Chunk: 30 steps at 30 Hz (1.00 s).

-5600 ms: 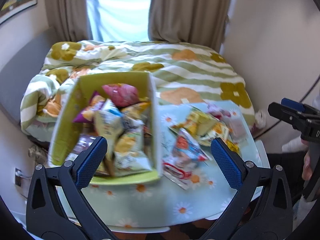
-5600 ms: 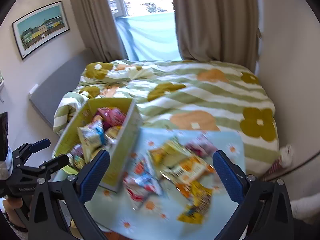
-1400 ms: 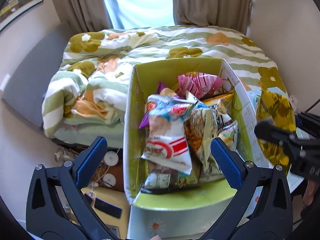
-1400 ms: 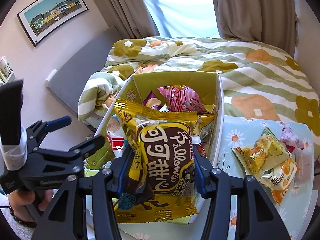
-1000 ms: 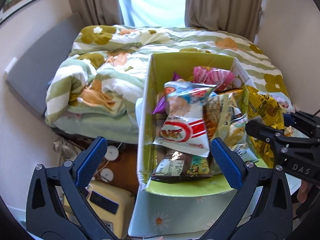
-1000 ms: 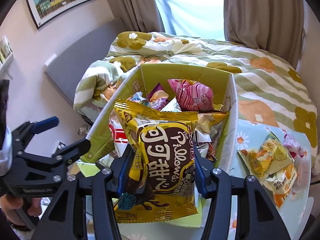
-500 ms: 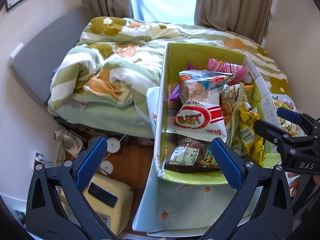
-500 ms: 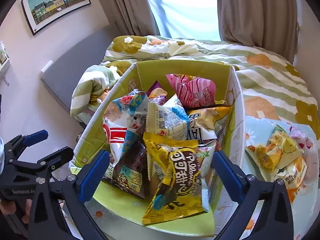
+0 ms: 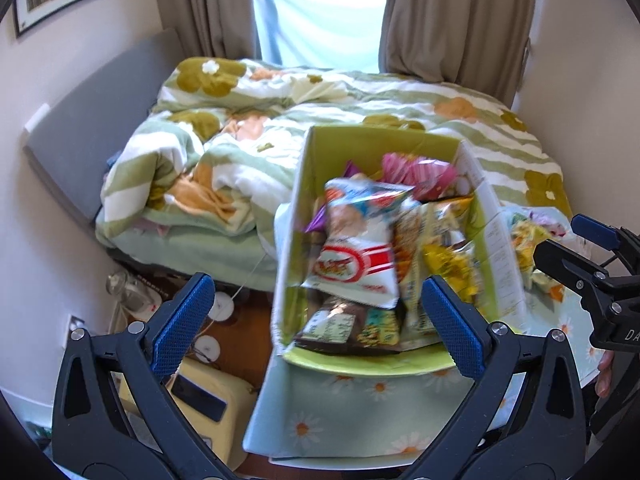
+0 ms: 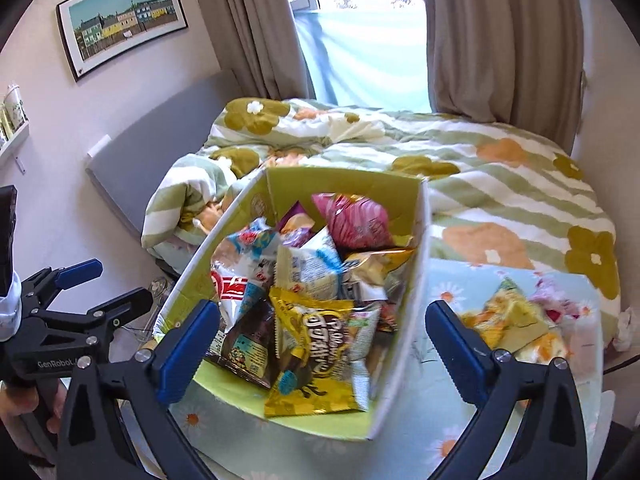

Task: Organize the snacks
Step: 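Move both grippers back toward the remaining snacks on the tablecloth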

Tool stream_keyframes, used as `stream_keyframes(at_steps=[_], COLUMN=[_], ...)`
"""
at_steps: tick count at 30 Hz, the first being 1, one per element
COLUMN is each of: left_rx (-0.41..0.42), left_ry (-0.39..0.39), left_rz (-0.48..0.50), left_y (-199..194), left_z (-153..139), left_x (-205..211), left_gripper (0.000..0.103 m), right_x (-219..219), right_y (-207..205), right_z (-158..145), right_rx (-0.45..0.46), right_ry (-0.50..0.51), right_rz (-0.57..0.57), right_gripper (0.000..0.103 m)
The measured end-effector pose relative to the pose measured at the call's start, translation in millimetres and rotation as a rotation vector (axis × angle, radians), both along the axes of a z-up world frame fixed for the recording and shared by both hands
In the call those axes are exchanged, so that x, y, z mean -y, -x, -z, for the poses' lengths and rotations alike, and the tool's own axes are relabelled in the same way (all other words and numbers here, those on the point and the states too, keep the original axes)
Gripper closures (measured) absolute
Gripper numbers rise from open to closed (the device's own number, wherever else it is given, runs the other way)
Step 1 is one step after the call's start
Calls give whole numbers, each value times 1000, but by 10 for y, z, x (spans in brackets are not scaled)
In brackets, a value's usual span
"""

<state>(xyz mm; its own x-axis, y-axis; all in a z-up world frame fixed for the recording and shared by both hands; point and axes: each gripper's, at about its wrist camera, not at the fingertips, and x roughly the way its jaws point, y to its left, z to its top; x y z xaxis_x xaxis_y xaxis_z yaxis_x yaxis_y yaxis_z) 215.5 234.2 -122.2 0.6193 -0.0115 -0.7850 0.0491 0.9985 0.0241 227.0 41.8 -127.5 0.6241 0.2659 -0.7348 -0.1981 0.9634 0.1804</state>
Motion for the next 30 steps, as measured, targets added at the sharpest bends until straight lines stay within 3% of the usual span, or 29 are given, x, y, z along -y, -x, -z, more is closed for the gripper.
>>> stream_keyframes(at_steps=[8, 14, 23, 30], left_rx=[62, 73, 56, -2], left_ry=[14, 30, 51, 12], left_rz=[46, 93, 186, 264], left_y=[145, 262, 352, 237], left_z=[-303, -357, -126, 335], left_x=[732, 1500, 2747, 3517], left_gripper=[0, 0, 0, 0], right_x=[717, 1462, 2629, 3249], right_y=[234, 424, 528, 401], right_z=[-343, -484, -347, 7], right_rx=[67, 85, 47, -28], right_ry=[-26, 39, 90, 97], right_rz=[49, 113, 158, 152], right_gripper=[0, 0, 0, 0])
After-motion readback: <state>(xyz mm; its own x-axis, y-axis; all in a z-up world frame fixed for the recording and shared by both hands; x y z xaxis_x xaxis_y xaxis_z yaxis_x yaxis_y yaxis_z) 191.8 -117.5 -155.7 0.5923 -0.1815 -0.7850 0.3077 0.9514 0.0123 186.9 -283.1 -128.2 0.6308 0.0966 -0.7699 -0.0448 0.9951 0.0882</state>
